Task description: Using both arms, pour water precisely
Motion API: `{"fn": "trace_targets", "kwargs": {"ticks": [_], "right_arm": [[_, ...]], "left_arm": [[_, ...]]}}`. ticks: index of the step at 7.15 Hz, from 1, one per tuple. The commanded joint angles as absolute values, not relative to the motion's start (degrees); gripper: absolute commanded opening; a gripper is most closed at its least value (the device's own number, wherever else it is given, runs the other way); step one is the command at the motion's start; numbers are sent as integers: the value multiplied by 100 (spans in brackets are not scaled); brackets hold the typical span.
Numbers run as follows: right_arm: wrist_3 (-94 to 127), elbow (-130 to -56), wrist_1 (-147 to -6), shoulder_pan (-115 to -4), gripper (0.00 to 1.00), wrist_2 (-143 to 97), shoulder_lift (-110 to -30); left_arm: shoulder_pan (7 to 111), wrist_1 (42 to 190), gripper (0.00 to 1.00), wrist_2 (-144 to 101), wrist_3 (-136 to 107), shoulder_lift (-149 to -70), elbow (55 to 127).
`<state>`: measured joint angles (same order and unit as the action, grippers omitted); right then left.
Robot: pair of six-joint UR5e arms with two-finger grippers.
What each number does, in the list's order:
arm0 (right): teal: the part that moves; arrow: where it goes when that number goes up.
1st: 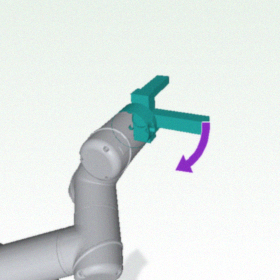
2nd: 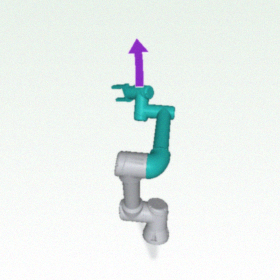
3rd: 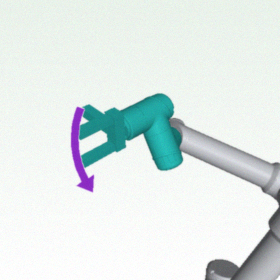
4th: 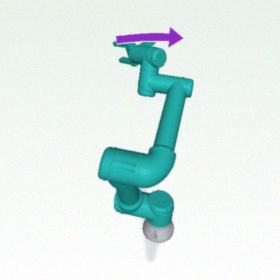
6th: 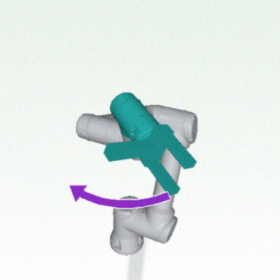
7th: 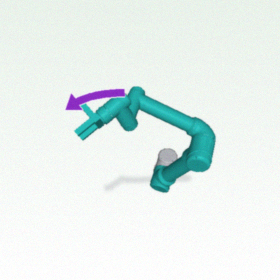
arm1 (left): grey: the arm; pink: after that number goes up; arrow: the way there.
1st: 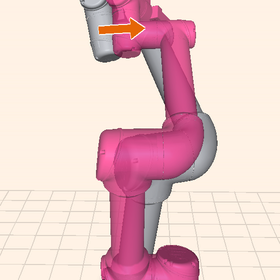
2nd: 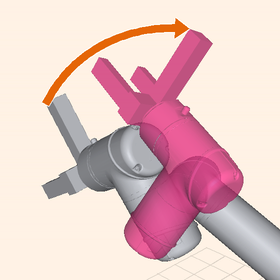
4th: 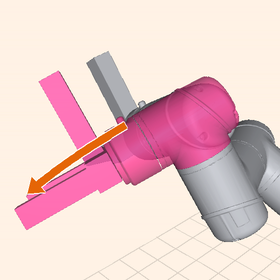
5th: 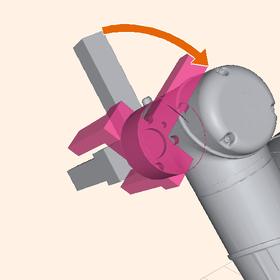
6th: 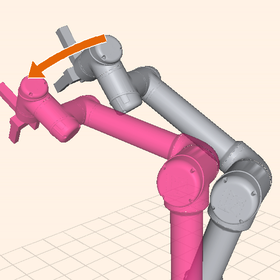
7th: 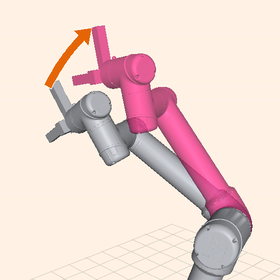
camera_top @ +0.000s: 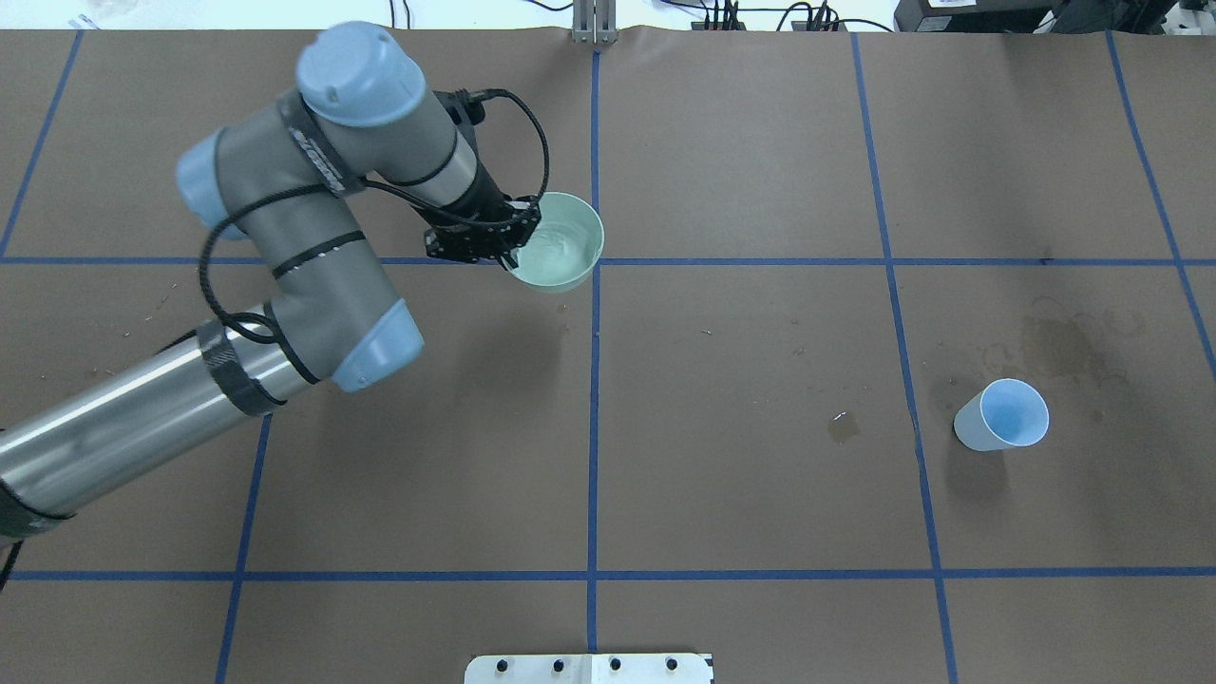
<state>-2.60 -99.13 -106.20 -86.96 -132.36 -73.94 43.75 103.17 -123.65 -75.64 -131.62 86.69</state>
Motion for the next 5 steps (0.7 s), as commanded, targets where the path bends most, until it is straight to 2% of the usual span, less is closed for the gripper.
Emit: {"fn": "trace_targets", "kwargs": {"ticks": [1, 3, 5], "right_arm": [[-421, -9949, -10608, -8780, 100, -13298, -7540], [-597, -9967, -10608, -8868, 100, -13307, -7637], [-606, -9976, -10608, -8868, 100, -13298, -7655]], "left_arm": [[5181, 9879, 0, -12856, -6019, -12056, 9508], [5886, 10010, 0, -13341, -4508, -10791, 9825], [6073, 10789, 0, -13333, -3894, -9752, 9826]]}}
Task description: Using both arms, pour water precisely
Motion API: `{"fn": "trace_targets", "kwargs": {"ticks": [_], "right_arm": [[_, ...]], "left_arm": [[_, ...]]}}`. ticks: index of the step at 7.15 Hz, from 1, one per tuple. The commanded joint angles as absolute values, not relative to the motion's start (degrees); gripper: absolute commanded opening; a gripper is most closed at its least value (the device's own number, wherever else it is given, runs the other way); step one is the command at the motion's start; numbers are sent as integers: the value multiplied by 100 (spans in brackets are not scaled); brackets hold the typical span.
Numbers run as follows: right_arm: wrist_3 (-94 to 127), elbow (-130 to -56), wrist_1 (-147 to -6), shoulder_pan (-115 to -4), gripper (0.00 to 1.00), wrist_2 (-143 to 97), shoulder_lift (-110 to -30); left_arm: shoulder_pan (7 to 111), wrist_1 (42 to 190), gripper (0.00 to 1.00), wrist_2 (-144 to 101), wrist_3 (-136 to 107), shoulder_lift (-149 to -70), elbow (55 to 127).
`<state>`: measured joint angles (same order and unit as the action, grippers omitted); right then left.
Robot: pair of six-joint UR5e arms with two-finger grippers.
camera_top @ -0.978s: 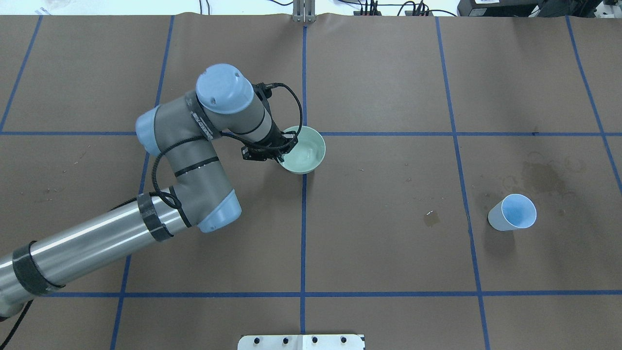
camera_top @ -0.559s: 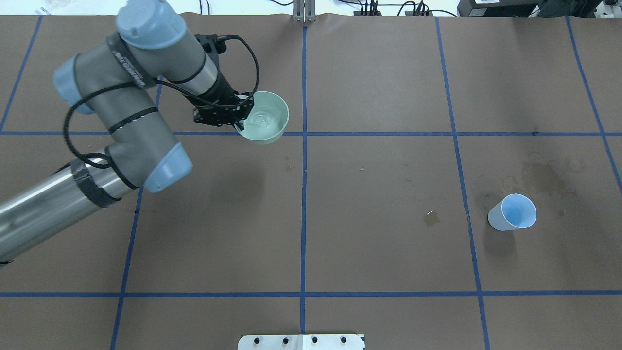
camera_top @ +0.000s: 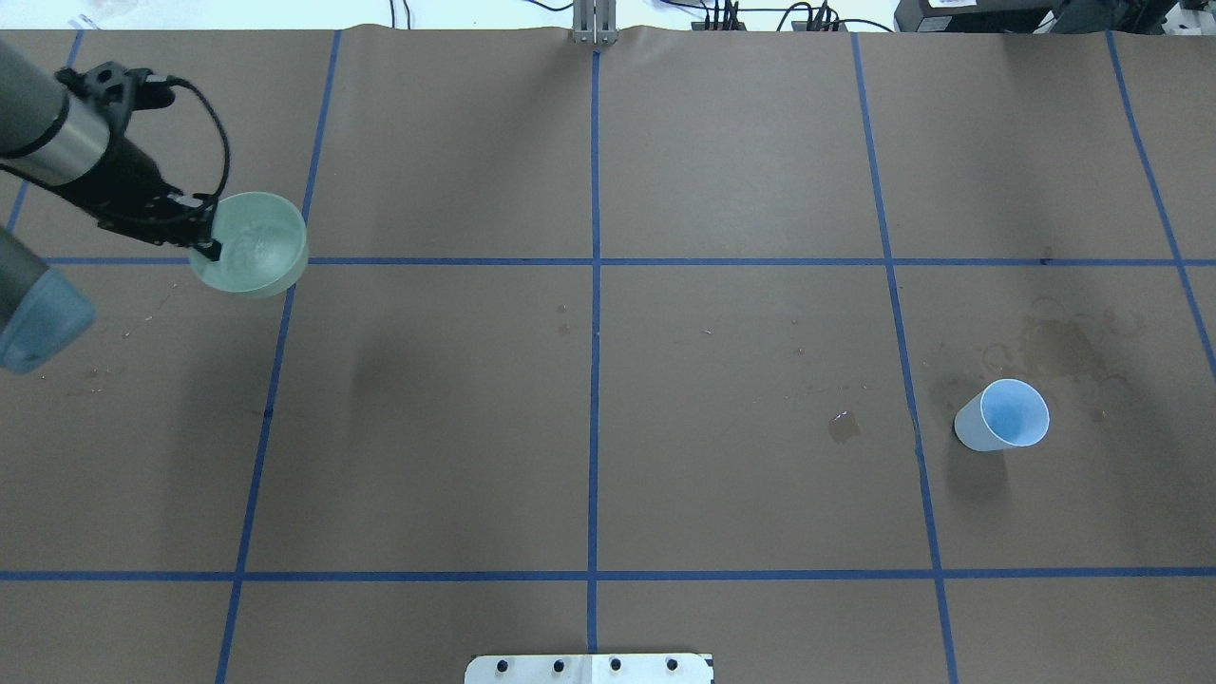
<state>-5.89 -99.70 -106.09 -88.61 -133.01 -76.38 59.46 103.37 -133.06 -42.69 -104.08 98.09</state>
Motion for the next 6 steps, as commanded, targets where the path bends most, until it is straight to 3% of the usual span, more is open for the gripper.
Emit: {"fn": "trace_targets", "kwargs": {"ticks": [1, 3, 6], "right_arm": [[-606, -9984, -10608, -8868, 100, -13298, -7664], [-624, -9984, -10608, -8868, 100, -13289, -7664], [-624, -9984, -10608, -8868, 100, -13289, -7664]], "left_arm": [[6073, 11254, 0, -13324, -3885, -9373, 9687], [6073, 11951, 0, -13289, -3885, -8914, 9414], [6047, 12444, 0, -13289, -3858, -8947, 8738]]}}
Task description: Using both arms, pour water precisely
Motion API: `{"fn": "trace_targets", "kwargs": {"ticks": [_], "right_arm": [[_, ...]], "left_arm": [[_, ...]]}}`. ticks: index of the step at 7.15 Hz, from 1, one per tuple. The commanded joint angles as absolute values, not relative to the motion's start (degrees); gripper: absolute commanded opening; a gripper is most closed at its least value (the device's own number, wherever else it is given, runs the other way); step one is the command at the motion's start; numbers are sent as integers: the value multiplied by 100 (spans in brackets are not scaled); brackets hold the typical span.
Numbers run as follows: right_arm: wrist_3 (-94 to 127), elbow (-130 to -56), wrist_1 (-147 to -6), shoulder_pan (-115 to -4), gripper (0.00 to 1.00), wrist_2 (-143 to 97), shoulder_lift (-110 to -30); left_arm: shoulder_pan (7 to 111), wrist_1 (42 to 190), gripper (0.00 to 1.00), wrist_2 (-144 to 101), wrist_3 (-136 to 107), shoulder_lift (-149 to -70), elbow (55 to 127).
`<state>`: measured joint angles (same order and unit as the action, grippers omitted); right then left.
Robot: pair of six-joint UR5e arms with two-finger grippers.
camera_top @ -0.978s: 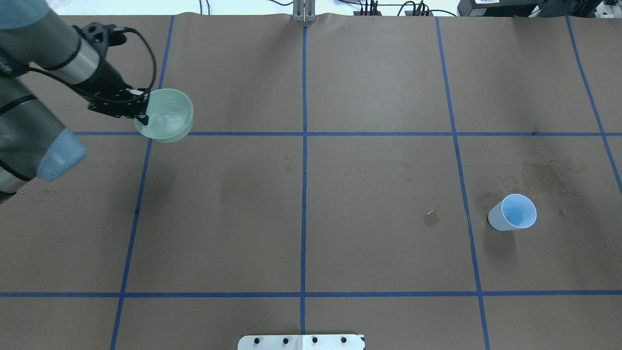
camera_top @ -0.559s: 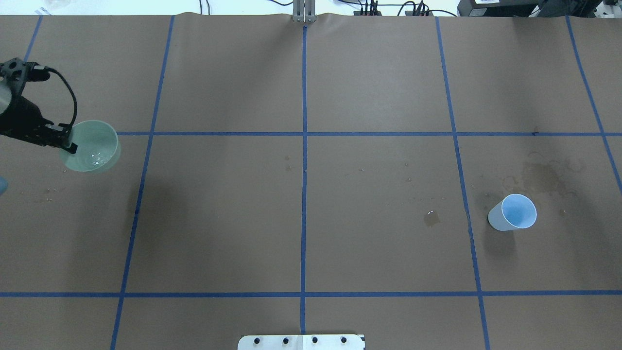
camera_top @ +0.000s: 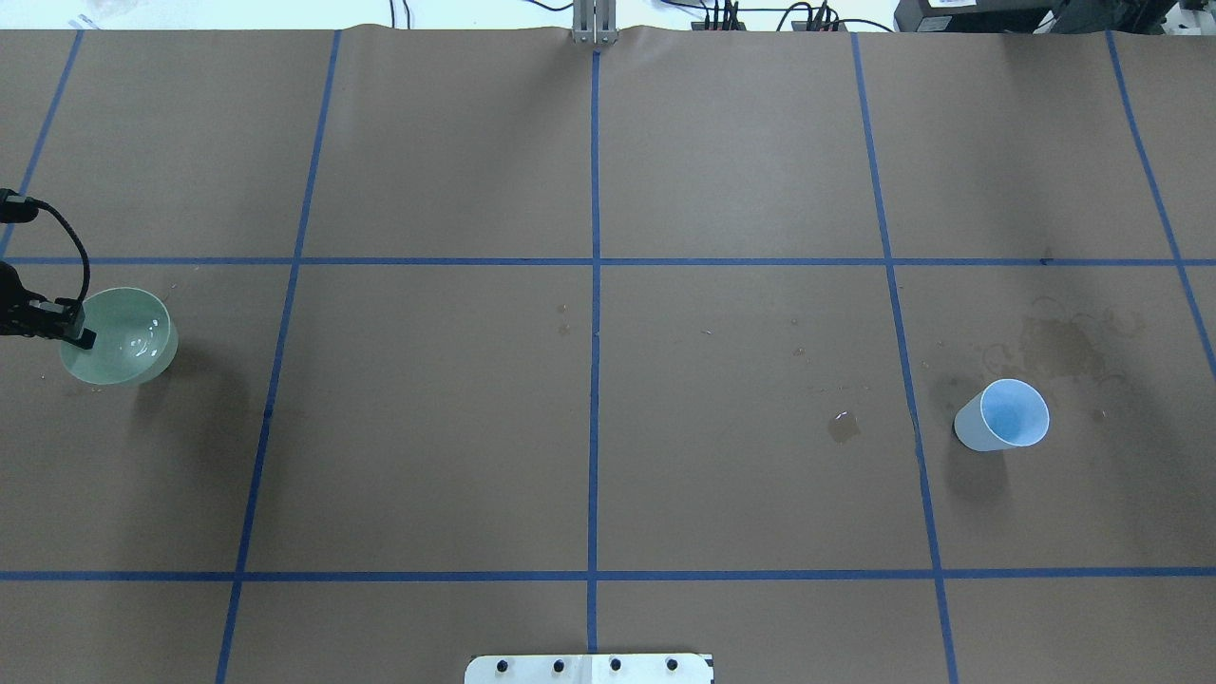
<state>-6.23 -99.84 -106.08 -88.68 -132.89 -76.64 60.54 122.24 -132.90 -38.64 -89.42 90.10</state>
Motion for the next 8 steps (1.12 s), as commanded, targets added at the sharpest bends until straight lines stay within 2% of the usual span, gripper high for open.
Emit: {"fn": "trace_targets", "kwargs": {"ticks": [1, 2, 4, 5, 8], "right_arm": [[-624, -9976, -10608, -8868, 100, -13298, -7655], [-624, -9984, -10608, -8868, 100, -13298, -7655], [-615, -9984, -10608, -8868, 100, -13298, -7647], [-615, -9976, -10608, -8868, 100, -13298, -7655], [-633, -9967, -10608, -8973, 100, -13272, -7865]], "left_arm": [[6047, 12567, 0, -13289, -3867, -8930, 8649], [6047, 12594, 0, -13289, -3858, -8921, 8640], [6064, 12656, 61, -13289, -3858, -8895, 8640], [6073, 12891, 100, -13289, -3867, -8834, 8640], [6573, 12797, 100, -13324, -3867, -9017, 8727]]}}
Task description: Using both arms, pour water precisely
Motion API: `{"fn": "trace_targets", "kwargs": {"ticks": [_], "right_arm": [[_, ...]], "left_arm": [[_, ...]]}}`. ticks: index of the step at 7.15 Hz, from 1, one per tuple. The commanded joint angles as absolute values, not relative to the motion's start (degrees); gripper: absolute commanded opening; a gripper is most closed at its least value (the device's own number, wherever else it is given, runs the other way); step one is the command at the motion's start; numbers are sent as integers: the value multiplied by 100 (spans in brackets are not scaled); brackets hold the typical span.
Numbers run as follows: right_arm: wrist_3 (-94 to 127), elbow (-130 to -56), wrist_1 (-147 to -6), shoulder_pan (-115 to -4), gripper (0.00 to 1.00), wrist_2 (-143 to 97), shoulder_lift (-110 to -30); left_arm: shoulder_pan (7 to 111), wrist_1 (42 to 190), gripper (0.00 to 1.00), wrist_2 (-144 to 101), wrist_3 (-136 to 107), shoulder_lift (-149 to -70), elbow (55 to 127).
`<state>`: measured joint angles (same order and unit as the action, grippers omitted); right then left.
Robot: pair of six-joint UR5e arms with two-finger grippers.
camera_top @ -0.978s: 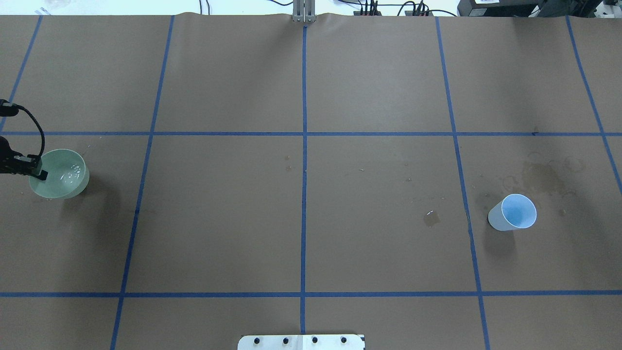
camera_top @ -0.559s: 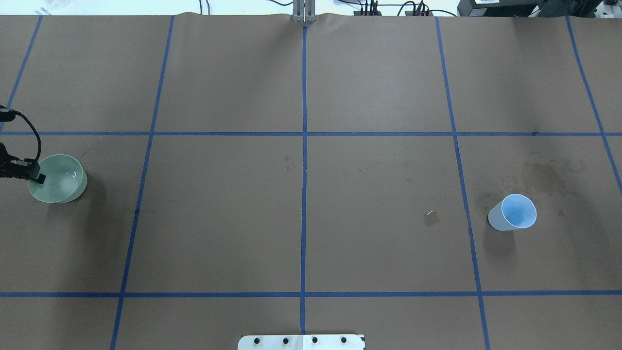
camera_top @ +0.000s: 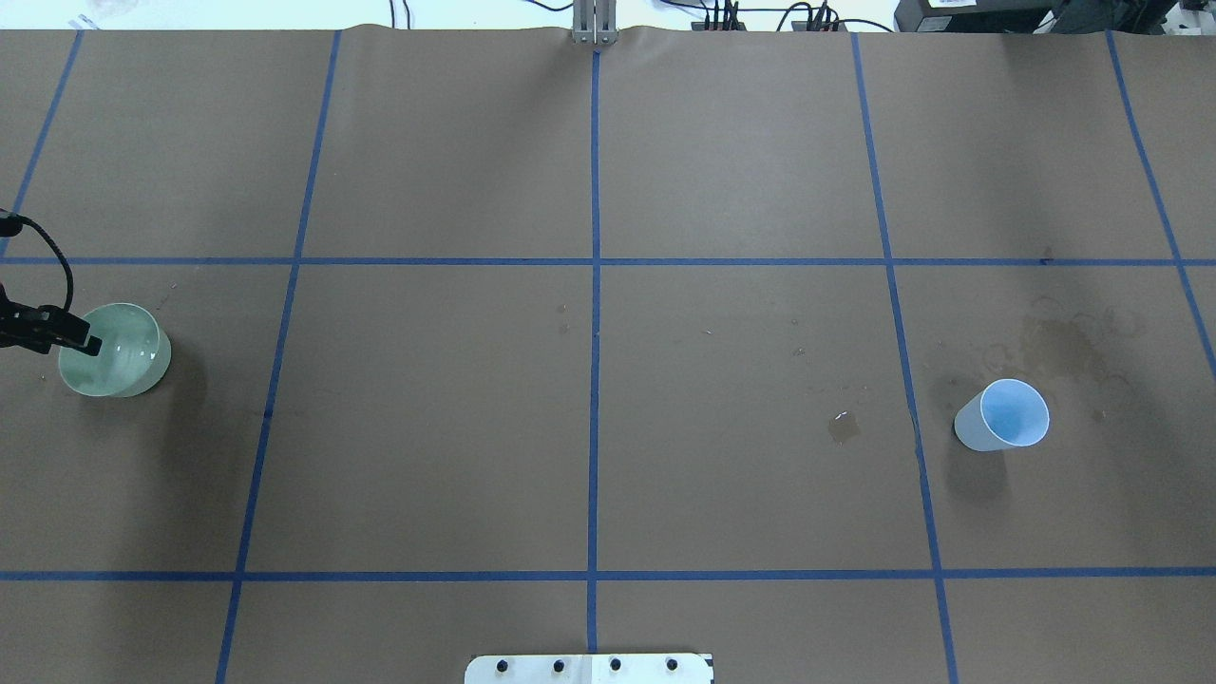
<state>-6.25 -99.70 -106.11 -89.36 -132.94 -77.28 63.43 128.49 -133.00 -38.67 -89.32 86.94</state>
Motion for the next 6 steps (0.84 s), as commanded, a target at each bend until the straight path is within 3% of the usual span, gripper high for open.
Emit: {"fn": "trace_targets", "kwargs": {"ticks": [1, 4, 6], "right_arm": [[-711, -9984, -10521, -9078, 100, -13289, -8040], [-668, -10028, -9169, -9088, 100, -13123, -9051], [-643, -9958, -9167, -9088, 100, -13156, -9097]], "left_arm": [[6626, 12318, 100, -13316, -3858, -9165, 8962], [7598, 9091, 100, -13289, -1732, -9806, 10148], [8494, 8429, 100, -13324, 36, -9809, 10091]]}}
